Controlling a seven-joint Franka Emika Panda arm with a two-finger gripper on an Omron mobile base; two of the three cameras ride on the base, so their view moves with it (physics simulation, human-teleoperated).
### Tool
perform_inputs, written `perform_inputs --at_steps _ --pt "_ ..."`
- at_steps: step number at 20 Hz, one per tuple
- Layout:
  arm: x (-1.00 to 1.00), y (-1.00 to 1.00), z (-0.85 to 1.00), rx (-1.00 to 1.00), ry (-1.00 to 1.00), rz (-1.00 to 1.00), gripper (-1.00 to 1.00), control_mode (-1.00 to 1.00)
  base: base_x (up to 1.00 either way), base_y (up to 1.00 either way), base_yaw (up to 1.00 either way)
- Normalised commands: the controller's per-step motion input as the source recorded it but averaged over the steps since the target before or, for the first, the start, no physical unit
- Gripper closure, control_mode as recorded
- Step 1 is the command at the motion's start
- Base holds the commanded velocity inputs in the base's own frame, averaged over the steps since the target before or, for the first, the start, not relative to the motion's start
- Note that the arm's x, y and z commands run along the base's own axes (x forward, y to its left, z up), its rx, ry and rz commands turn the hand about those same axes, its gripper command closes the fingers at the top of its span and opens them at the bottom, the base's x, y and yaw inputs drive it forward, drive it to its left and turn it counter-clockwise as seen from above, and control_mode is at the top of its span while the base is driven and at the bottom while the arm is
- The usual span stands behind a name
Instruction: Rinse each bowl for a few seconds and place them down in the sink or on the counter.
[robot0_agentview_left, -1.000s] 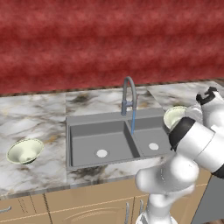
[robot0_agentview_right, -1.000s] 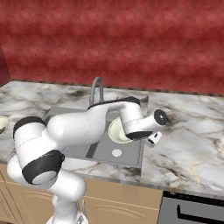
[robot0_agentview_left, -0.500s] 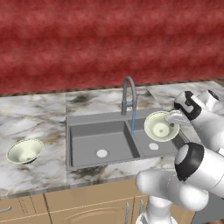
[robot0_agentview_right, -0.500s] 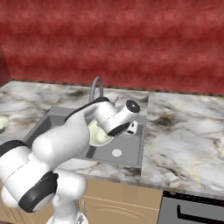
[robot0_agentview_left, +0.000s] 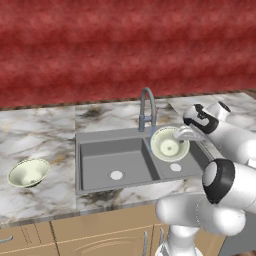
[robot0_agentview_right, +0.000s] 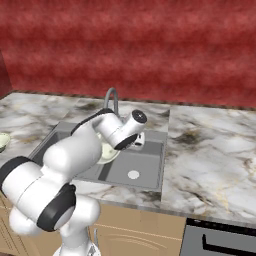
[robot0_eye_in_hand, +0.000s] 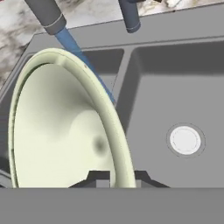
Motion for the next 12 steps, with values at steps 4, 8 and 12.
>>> perform_inputs --at_steps 4,8,12 --pt "0.43 0.04 0.0 0.0 0.0 0.07 1.0 -1.0 0.0 0.0 0.0" --pt "0.27 0.02 0.0 0.0 0.02 0.07 1.0 -1.0 0.0 0.0 0.0" --pt "0.23 0.03 -0.01 0.0 0.02 0.07 1.0 -1.0 0.0 0.0 0.0"
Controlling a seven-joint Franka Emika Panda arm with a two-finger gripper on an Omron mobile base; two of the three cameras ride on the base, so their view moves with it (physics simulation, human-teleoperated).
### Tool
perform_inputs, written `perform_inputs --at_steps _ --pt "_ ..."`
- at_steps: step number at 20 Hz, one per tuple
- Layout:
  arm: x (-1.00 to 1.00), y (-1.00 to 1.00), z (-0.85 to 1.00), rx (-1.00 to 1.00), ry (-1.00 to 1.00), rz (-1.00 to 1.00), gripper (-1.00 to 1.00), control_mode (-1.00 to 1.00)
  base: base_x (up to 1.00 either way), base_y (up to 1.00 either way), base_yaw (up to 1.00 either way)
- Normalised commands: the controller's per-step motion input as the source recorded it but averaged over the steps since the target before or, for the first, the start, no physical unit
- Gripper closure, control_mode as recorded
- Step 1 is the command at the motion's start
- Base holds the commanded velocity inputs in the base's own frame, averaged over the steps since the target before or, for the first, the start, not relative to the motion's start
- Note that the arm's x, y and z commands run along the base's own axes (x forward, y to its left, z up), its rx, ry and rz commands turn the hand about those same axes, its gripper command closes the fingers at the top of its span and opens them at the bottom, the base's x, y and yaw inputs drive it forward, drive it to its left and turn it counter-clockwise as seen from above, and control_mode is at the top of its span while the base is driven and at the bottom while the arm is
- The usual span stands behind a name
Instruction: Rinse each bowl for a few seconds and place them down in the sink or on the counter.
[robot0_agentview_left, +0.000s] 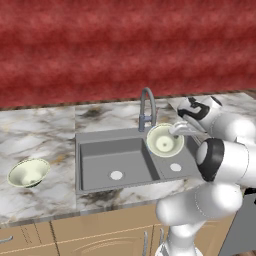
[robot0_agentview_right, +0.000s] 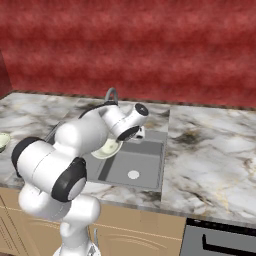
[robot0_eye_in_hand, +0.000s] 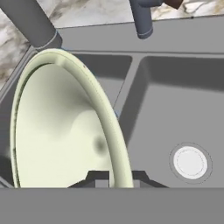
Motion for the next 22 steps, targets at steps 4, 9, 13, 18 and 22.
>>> perform_inputs --at_steps 4,9,13,18,22 --pt "0.07 0.03 -0.07 0.0 0.0 0.08 1.0 -1.0 0.0 0.0 0.0" --pt "0.04 0.03 -0.16 0.0 0.0 0.11 1.0 -1.0 0.0 0.0 0.0" --pt "0.02 0.07 -0.19 0.0 0.0 0.11 1.0 -1.0 0.0 0.0 0.0" --pt "0.21 0.1 -0.06 0.0 0.0 0.07 1.0 -1.0 0.0 0.0 0.0" --pt "0.36 0.11 -0.01 0.0 0.04 0.03 1.0 -1.0 0.0 0.0 0.0"
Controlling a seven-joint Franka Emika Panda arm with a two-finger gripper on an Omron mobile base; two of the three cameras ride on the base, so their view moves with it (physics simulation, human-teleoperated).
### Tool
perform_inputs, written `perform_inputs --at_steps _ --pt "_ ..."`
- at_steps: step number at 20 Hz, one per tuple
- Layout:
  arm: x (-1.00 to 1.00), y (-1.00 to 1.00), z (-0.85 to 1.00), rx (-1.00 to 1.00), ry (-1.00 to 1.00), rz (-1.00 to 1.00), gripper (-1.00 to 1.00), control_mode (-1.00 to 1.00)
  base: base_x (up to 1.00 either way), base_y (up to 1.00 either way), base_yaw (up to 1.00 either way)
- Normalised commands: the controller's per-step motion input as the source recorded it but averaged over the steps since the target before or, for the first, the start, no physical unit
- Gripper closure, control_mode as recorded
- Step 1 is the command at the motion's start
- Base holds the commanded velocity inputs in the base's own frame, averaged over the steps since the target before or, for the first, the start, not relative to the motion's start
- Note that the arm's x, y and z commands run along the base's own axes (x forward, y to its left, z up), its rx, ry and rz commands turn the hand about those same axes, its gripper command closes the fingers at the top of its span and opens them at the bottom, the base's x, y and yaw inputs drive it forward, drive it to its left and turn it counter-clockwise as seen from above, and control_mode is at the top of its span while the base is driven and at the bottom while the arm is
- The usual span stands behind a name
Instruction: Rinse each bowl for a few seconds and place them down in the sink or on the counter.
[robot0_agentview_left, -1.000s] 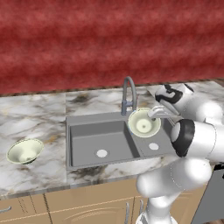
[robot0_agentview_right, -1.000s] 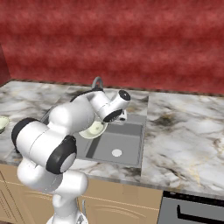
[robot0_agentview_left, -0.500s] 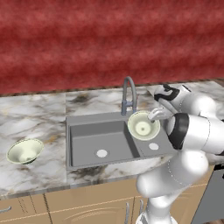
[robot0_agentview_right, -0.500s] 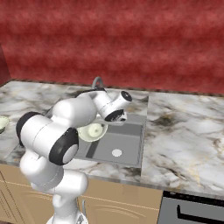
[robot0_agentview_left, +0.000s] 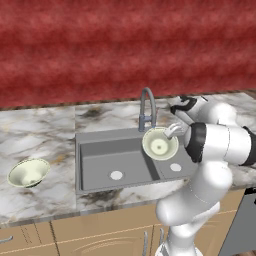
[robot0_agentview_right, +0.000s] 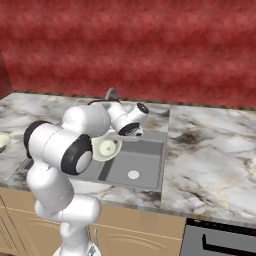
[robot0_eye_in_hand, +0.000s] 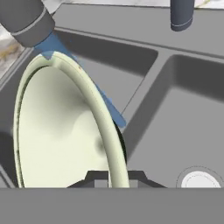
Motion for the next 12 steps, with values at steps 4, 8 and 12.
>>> perform_inputs --at_steps 4,8,12 --pt "0.33 0.07 -0.15 0.0 0.07 0.04 1.0 -1.0 0.0 0.0 0.0" --pt "0.24 0.0 -0.18 0.0 0.05 0.05 1.0 -1.0 0.0 0.0 0.0" --pt "0.09 0.0 -0.21 0.0 0.01 0.05 1.0 -1.0 0.0 0.0 0.0"
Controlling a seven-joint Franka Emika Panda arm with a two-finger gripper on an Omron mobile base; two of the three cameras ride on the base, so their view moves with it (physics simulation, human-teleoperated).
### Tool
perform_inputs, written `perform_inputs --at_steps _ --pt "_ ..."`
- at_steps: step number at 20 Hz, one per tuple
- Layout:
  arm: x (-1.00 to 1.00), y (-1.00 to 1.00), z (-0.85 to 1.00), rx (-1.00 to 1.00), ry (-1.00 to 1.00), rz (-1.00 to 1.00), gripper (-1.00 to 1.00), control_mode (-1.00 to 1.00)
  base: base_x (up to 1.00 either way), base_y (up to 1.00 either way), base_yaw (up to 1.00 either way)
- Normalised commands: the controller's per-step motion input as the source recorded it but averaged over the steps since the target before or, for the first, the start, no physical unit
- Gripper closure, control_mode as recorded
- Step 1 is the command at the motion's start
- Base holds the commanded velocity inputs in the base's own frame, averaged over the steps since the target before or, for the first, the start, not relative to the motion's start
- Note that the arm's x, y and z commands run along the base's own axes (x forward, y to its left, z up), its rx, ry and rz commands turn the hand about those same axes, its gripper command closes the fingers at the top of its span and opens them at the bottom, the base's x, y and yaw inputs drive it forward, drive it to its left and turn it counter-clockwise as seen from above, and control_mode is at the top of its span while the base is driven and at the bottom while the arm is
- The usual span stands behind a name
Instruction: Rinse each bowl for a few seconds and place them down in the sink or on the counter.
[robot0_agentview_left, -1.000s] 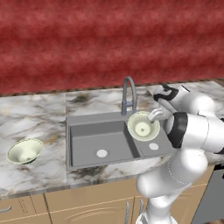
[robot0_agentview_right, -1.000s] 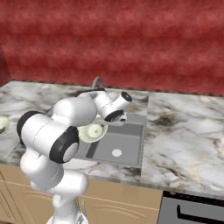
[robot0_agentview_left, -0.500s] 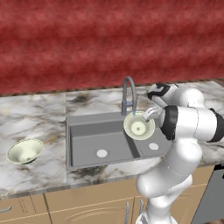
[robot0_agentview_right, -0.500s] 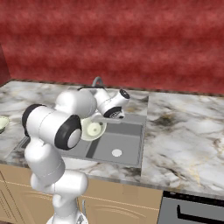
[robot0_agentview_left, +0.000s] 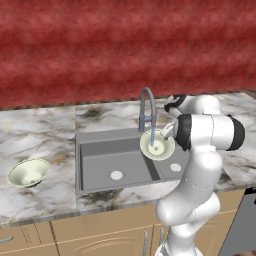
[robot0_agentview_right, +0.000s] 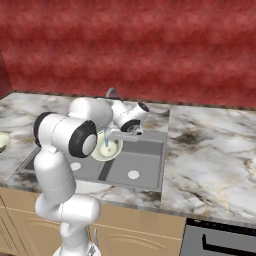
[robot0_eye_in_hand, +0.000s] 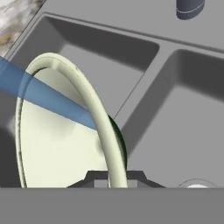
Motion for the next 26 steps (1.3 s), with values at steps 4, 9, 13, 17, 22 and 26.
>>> perform_inputs --at_steps 4,9,13,17,22,26 --pt "0.06 0.0 -0.01 0.01 0.0 0.04 1.0 -1.0 0.0 0.0 0.0" --pt "0.0 0.0 0.04 0.05 0.0 0.01 1.0 -1.0 0.0 0.0 0.0" --pt "0.0 0.0 0.12 0.1 0.0 0.0 1.0 -1.0 0.0 0.0 0.0" --pt "0.0 0.0 0.0 0.11 0.0 0.0 1.0 -1.0 0.0 0.0 0.0" --pt "0.0 0.0 0.0 0.08 0.0 0.0 1.0 -1.0 0.0 0.0 0.0" --pt "0.0 0.0 0.0 0.05 0.02 0.0 1.0 -1.0 0.0 0.0 0.0"
